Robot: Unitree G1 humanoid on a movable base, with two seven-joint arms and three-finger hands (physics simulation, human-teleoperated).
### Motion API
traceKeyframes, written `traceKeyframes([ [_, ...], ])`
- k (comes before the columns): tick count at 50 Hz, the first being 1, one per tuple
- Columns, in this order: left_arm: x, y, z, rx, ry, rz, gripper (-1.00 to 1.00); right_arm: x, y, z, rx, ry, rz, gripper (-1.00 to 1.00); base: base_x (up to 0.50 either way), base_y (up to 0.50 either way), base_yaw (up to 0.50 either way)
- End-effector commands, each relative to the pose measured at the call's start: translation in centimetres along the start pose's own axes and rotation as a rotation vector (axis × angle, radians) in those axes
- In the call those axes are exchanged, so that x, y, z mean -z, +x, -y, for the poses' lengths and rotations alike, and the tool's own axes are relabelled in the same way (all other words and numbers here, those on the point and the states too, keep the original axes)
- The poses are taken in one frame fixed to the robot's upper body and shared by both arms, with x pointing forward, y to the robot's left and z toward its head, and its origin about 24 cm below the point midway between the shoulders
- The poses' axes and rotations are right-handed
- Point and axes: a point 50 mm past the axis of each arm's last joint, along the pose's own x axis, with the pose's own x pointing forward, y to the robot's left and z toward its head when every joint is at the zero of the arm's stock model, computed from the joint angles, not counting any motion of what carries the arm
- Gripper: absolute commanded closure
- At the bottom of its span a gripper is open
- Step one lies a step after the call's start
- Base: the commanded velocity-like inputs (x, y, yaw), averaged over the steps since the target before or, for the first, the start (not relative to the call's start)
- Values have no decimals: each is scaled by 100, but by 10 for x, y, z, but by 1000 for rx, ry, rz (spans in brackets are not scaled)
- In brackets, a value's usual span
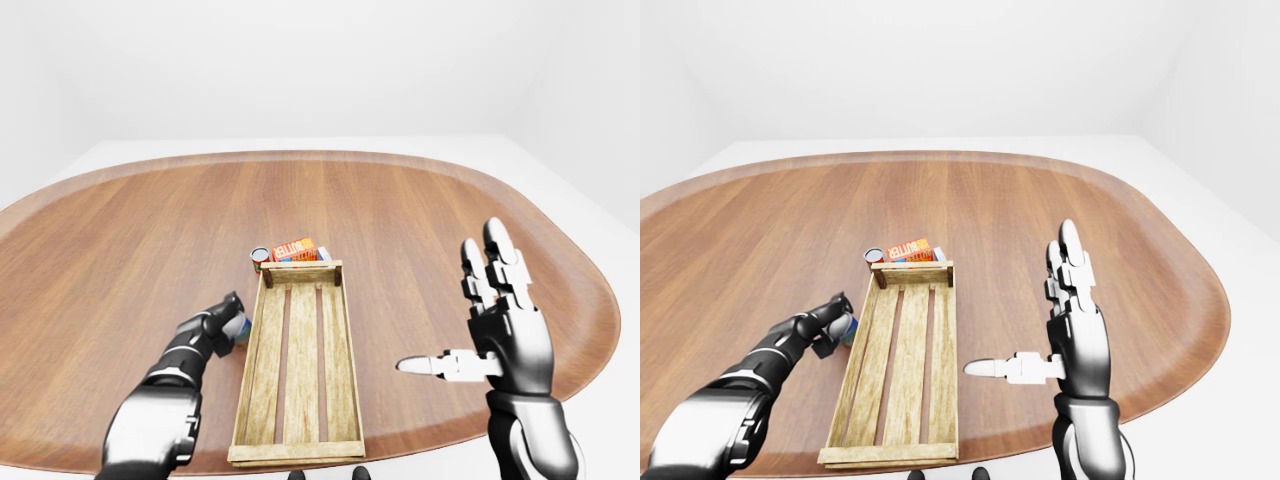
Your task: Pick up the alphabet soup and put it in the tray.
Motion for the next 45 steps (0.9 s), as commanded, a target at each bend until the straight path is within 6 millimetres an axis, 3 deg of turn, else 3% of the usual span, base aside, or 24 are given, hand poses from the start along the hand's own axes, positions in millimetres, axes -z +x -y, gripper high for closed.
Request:
traceKeyframes([
  [1,10,-3,-13,-60,29,-7,100,1,0,0,-1,0,-2,-99,0,0,0],
  [14,29,-10,-28,-124,29,-16,100,0,-1,0,-1,2,-2,-99,0,0,0],
  [26,38,-21,-57,-187,-5,-7,100,1,0,-1,-4,2,-3,-99,0,0,0],
  [34,30,-48,-108,-281,-36,69,100,0,0,-1,-6,4,1,-99,0,0,0],
  [45,15,-92,-133,-331,-16,152,100,-1,-1,0,-4,5,3,-99,0,0,0],
])
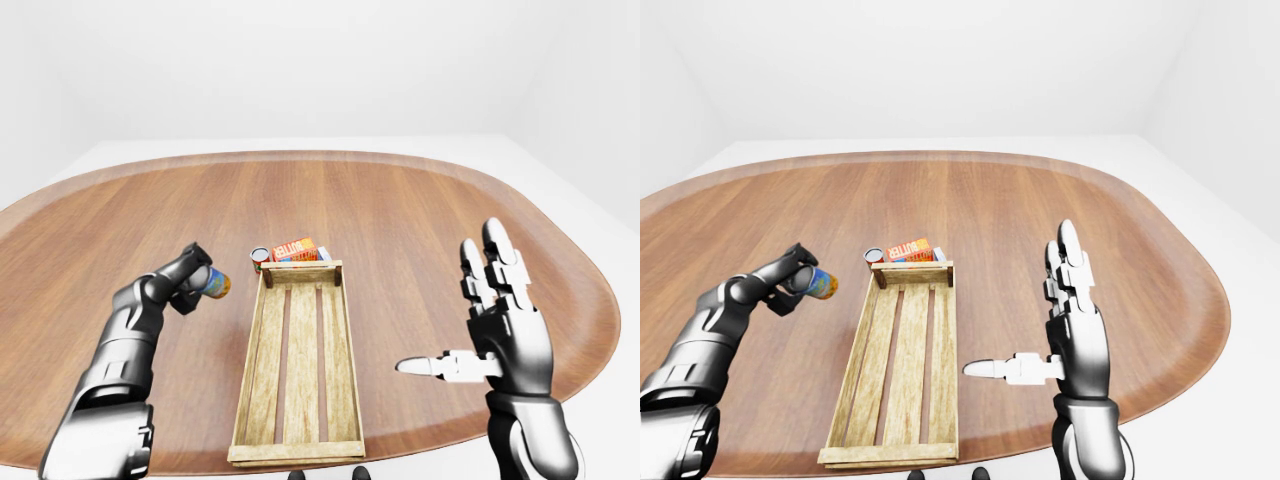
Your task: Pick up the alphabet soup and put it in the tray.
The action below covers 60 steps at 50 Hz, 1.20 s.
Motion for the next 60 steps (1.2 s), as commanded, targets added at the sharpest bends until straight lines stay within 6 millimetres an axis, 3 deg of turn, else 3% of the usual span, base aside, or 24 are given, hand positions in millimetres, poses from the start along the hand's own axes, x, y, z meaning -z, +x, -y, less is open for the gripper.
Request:
traceKeyframes([
  [1,-23,-39,-47,-99,92,68,100,-1,0,1,2,2,4,-98,0,0,0],
  [14,-83,-95,-81,-397,206,282,100,-2,0,0,-3,2,8,-99,0,0,0],
  [19,-98,-106,-82,-448,232,338,100,-2,0,0,-1,3,9,-99,0,0,0],
  [28,-144,-126,-76,-542,315,453,100,0,2,-2,-3,3,7,-99,0,0,0],
  [38,-159,-117,-54,-491,320,473,100,0,2,0,1,5,9,-99,0,0,0],
  [48,-161,-94,1,-323,350,459,100,-4,0,0,2,5,19,-99,0,0,0],
  [60,-160,-76,28,-212,416,435,100,-4,0,0,3,6,21,-99,0,0,0],
])
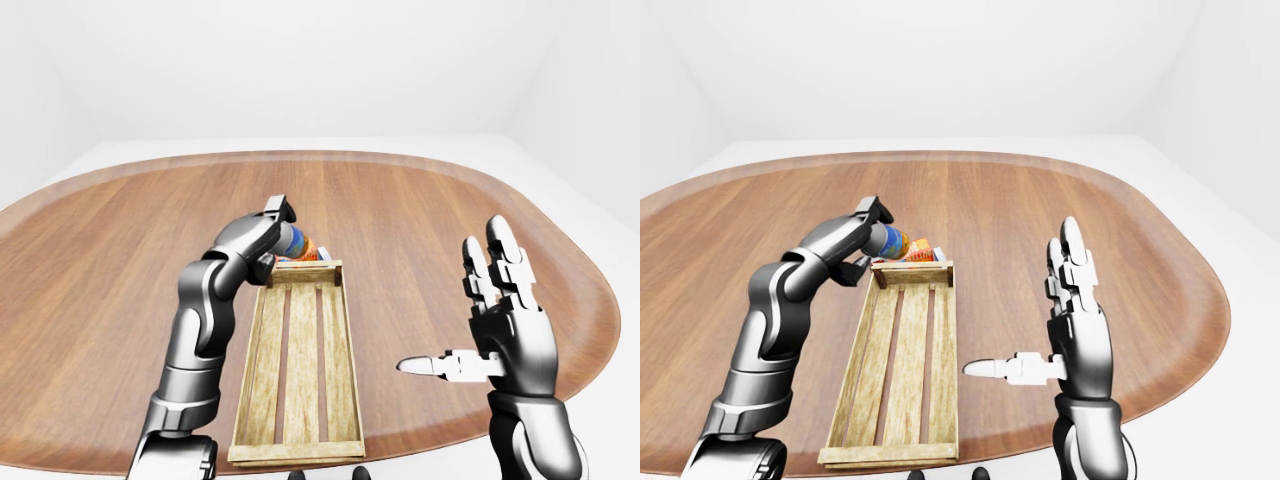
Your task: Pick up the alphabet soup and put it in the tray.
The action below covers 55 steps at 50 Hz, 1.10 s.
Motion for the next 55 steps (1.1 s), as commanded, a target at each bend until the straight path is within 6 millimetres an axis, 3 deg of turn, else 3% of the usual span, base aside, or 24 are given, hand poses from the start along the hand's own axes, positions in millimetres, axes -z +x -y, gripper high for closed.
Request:
traceKeyframes([
  [1,-5,7,28,91,121,-31,100,0,0,0,-1,1,2,-99,0,0,0],
  [10,-10,10,51,169,137,-22,100,-1,0,-1,-3,0,4,-99,0,0,0],
  [18,0,11,90,326,169,-39,100,-3,-1,-1,-2,2,9,-99,0,0,0],
  [26,4,12,110,410,180,-44,100,-1,1,-2,-4,3,7,-99,0,0,0],
  [44,1,9,129,475,185,-42,100,-1,2,0,5,4,8,-99,0,0,0],
  [55,1,12,114,419,187,-39,100,-2,2,-1,2,6,13,-99,0,0,0],
])
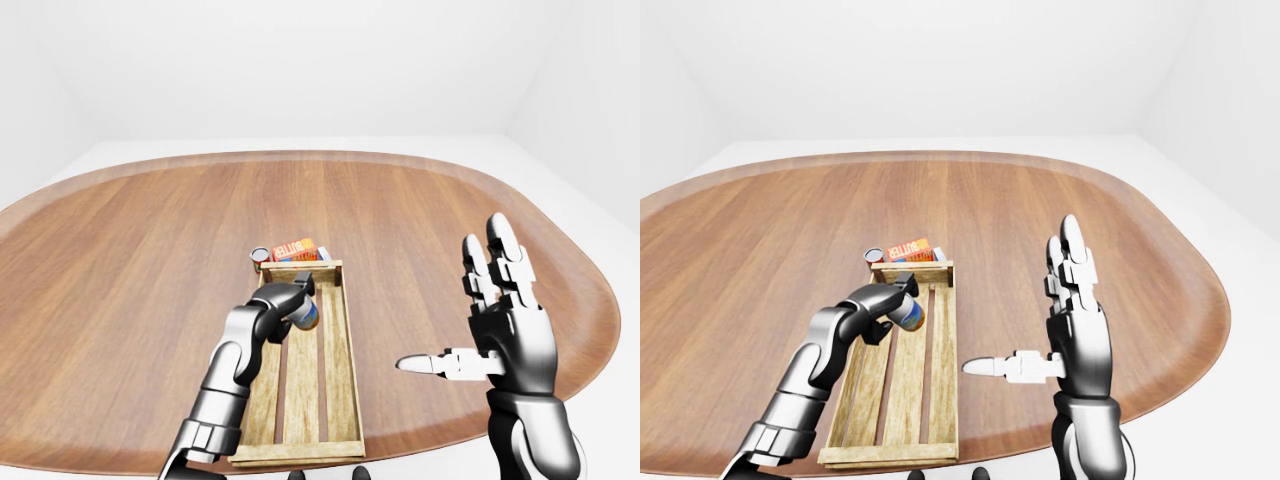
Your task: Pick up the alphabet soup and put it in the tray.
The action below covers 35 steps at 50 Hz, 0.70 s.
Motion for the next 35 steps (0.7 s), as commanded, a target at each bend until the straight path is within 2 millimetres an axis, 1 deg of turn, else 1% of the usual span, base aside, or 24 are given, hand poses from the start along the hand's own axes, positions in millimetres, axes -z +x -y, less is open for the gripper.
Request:
traceKeyframes([
  [1,1,-2,-8,-23,122,-39,100,-1,0,0,2,3,4,-99,0,0,0],
  [3,4,-2,-7,-15,140,-57,100,-1,0,0,4,3,7,-99,0,0,0],
  [9,3,-3,-8,-27,131,-52,100,-3,0,0,5,3,11,-99,0,0,0],
  [12,5,-3,-6,-18,130,-56,100,-4,-1,1,11,3,15,-98,0,0,0],
  [15,10,-2,-1,8,149,-82,100,-3,-1,1,11,3,12,-99,0,0,0],
  [19,11,-3,-2,-1,142,-82,100,-4,-1,0,12,3,14,-99,0,0,0],
  [24,13,0,-4,10,141,-86,100,-3,-1,0,13,3,12,-99,0,0,0],
  [30,11,1,-5,10,150,-84,99,-3,0,0,13,4,12,-99,0,0,0],
  [35,6,1,-7,-2,150,-68,99,-2,1,0,11,4,9,-99,0,0,0],
])
